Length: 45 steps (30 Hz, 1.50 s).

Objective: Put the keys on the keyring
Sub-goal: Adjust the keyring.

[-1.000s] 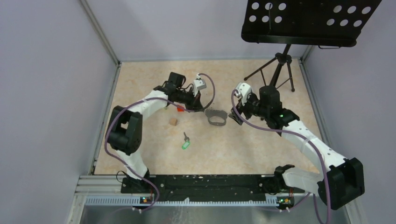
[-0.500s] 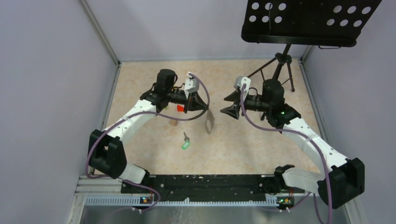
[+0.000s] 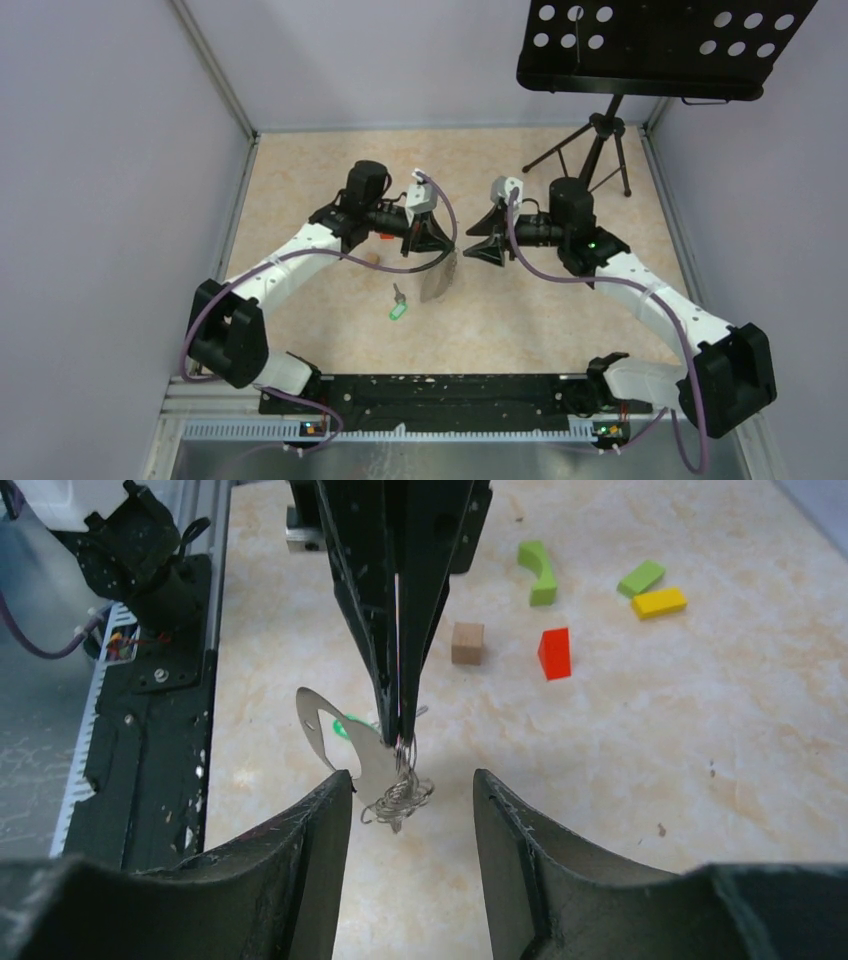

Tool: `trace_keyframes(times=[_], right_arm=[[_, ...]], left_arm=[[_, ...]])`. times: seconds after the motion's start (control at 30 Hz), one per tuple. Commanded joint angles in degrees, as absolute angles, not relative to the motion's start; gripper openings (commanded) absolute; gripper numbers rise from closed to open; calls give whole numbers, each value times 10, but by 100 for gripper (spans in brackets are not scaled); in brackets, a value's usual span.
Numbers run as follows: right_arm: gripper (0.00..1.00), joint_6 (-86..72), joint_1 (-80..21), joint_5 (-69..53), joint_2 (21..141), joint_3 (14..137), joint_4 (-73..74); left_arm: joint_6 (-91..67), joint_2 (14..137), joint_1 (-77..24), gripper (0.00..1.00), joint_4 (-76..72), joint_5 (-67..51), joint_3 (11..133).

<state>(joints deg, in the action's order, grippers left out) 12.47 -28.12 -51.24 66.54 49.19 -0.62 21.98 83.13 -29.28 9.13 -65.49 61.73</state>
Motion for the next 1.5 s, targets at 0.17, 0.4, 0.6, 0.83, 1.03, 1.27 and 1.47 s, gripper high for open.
trace_keyframes(times=[0.17,0.4,0.6,0.83,1.03,1.27,1.47], right_arm=[[46,148,-289,-553,690,482,-29],[40,146,-292,-544,701,483,-35],[35,146,-304,-541,715,487,-34],[30,145,-308,-543,718,492,-34],[20,145,-309,-539,719,494,-33],[5,140,-312,-522,725,496,-39],[0,140,-312,-514,720,495,-40]], left_arm=[[176,801,-298,0,19,-656,600],[168,805,-301,0,17,-654,599],[160,808,-303,0,10,-653,598],[161,812,-305,0,9,-650,593],[162,818,-306,0,9,-648,592],[162,821,-307,0,8,-648,592],[164,822,-308,0,8,-646,588]])
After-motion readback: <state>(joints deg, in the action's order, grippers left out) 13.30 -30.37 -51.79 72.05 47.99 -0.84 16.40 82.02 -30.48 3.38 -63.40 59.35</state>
